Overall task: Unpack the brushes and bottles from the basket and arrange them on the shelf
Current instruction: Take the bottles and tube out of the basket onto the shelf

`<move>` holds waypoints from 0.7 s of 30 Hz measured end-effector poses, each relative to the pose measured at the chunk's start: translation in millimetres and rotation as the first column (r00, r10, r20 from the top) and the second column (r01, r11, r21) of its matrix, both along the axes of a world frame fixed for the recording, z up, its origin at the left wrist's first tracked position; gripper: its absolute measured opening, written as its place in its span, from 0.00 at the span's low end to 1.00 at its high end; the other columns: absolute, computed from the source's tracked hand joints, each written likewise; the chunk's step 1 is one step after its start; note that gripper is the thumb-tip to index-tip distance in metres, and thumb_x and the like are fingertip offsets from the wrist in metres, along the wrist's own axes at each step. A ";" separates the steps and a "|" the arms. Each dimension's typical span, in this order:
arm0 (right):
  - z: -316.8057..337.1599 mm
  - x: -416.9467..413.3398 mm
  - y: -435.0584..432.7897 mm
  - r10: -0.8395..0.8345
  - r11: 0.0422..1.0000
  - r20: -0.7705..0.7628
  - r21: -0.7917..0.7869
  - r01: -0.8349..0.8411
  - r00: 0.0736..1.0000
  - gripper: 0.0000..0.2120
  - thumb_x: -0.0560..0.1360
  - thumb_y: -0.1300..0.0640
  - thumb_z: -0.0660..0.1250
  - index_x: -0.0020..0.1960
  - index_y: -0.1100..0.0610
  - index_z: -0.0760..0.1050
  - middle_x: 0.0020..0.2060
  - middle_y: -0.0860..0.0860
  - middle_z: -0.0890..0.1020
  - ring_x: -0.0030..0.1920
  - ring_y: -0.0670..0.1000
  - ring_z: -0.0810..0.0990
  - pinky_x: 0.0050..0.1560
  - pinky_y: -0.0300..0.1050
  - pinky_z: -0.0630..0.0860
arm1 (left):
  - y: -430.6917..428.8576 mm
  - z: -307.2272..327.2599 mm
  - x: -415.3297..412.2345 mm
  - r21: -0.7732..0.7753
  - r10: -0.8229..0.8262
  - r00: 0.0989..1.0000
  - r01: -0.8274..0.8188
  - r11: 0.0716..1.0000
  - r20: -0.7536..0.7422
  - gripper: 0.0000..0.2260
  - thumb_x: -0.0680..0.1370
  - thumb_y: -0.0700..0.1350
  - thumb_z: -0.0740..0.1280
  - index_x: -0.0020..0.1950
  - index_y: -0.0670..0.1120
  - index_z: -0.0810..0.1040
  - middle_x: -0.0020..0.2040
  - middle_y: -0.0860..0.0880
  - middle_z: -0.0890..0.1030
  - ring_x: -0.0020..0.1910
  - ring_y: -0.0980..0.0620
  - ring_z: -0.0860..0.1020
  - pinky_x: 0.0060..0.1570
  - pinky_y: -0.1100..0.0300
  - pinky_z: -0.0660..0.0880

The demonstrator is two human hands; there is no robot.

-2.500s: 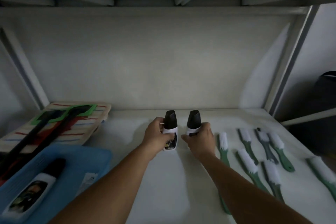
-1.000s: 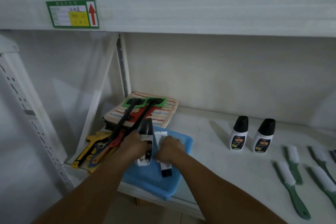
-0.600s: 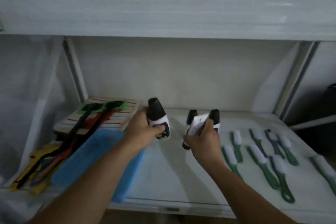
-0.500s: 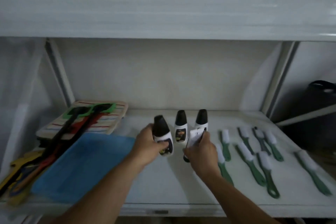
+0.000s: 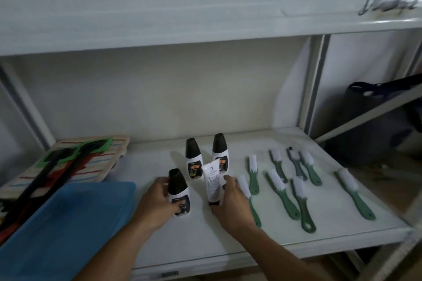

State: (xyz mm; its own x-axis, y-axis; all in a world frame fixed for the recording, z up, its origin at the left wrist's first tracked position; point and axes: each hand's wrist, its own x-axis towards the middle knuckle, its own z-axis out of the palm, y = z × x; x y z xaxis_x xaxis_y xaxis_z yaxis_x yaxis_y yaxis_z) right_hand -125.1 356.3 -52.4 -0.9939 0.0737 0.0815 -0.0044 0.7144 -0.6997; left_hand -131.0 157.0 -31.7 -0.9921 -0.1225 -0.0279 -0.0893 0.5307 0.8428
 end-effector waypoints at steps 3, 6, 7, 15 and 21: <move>5.7 9.8 35.8 0.091 0.992 -0.012 0.095 -0.089 0.996 0.34 0.71 0.56 0.71 0.73 0.54 0.60 0.67 0.52 0.71 0.65 0.54 0.72 0.62 0.46 0.71 | 8.9 24.8 24.4 -0.211 0.165 0.980 -0.184 0.960 -0.108 0.33 0.64 0.36 0.77 0.67 0.45 0.71 0.60 0.44 0.77 0.61 0.41 0.75 0.57 0.50 0.72; 13.2 15.9 83.1 0.070 0.995 -0.088 0.080 -0.063 0.994 0.29 0.72 0.58 0.69 0.71 0.52 0.64 0.64 0.50 0.74 0.61 0.51 0.76 0.60 0.44 0.74 | 43.1 42.7 60.5 -0.225 0.179 0.869 -0.310 0.924 -0.461 0.27 0.64 0.32 0.76 0.61 0.43 0.75 0.57 0.44 0.77 0.57 0.42 0.75 0.58 0.52 0.71; 15.7 17.6 99.4 0.046 0.997 -0.103 0.062 -0.040 0.994 0.27 0.73 0.59 0.69 0.70 0.51 0.66 0.62 0.48 0.76 0.58 0.48 0.76 0.59 0.42 0.75 | 61.5 43.5 69.9 -0.173 0.155 0.837 -0.284 0.943 -0.525 0.24 0.64 0.32 0.75 0.58 0.45 0.76 0.54 0.48 0.77 0.53 0.45 0.76 0.57 0.61 0.71; 9.9 2.0 230.9 -0.210 0.966 -0.108 0.130 0.223 0.972 0.19 0.76 0.62 0.66 0.65 0.51 0.75 0.59 0.49 0.80 0.58 0.49 0.79 0.60 0.44 0.75 | 200.8 20.4 34.7 -0.359 -0.444 0.821 0.318 0.877 -0.358 0.10 0.74 0.41 0.66 0.52 0.54 0.78 0.51 0.60 0.76 0.53 0.61 0.76 0.55 0.63 0.73; -19.4 -39.8 277.8 -0.105 0.902 -0.007 0.420 0.098 0.994 0.11 0.77 0.59 0.61 0.54 0.46 0.77 0.51 0.48 0.80 0.50 0.48 0.79 0.55 0.47 0.78 | 279.6 -4.2 -47.1 -0.605 -0.547 0.818 0.346 0.717 -0.180 0.10 0.77 0.37 0.61 0.50 0.47 0.80 0.53 0.49 0.78 0.51 0.48 0.79 0.51 0.52 0.77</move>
State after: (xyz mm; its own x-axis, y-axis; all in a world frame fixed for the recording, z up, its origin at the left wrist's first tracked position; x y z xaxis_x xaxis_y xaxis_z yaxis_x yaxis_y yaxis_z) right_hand -164.9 634.2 -71.8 -0.9842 0.1368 0.1122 0.0922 0.9379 -0.3344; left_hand -178.1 436.6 -36.0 -0.8663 0.4426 0.2314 0.4986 0.7936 0.3487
